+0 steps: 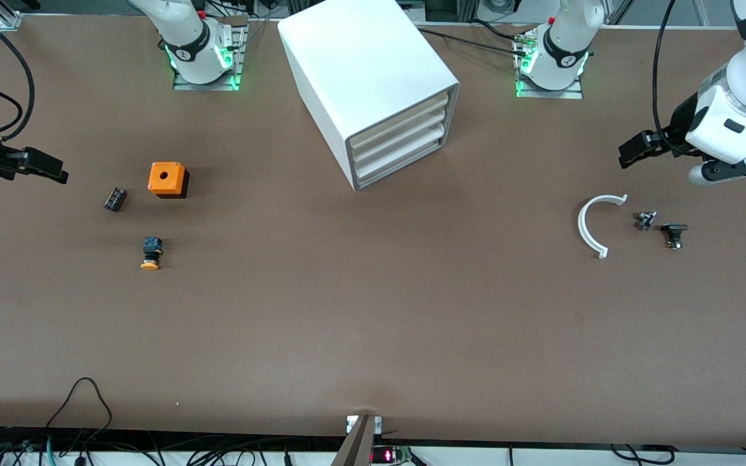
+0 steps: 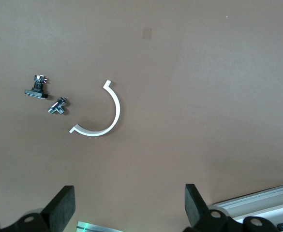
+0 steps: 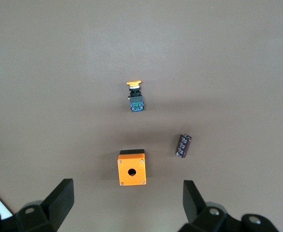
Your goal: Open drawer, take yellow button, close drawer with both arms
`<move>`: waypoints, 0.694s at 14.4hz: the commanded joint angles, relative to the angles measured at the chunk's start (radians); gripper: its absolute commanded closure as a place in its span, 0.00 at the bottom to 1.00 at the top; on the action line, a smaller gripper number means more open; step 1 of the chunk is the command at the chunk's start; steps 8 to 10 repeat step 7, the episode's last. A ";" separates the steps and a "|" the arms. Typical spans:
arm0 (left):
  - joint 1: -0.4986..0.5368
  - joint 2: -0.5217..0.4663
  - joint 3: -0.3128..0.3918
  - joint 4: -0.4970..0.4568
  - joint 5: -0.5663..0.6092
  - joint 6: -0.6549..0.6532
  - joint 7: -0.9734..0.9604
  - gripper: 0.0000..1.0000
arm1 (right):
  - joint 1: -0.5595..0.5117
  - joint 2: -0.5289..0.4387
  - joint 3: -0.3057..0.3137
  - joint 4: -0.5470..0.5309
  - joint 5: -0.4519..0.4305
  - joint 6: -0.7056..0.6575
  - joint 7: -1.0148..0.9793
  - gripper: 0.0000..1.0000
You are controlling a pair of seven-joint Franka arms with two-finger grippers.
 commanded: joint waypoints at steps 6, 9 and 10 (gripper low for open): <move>0.003 0.004 -0.003 0.023 0.005 -0.026 0.003 0.00 | -0.002 -0.019 0.008 -0.012 -0.005 0.016 0.003 0.00; 0.003 0.004 -0.003 0.023 0.005 -0.024 0.003 0.00 | -0.002 -0.019 0.008 -0.012 -0.005 0.022 0.003 0.00; 0.003 0.004 -0.003 0.023 0.005 -0.024 0.003 0.00 | -0.002 -0.019 0.008 -0.012 -0.005 0.022 0.003 0.00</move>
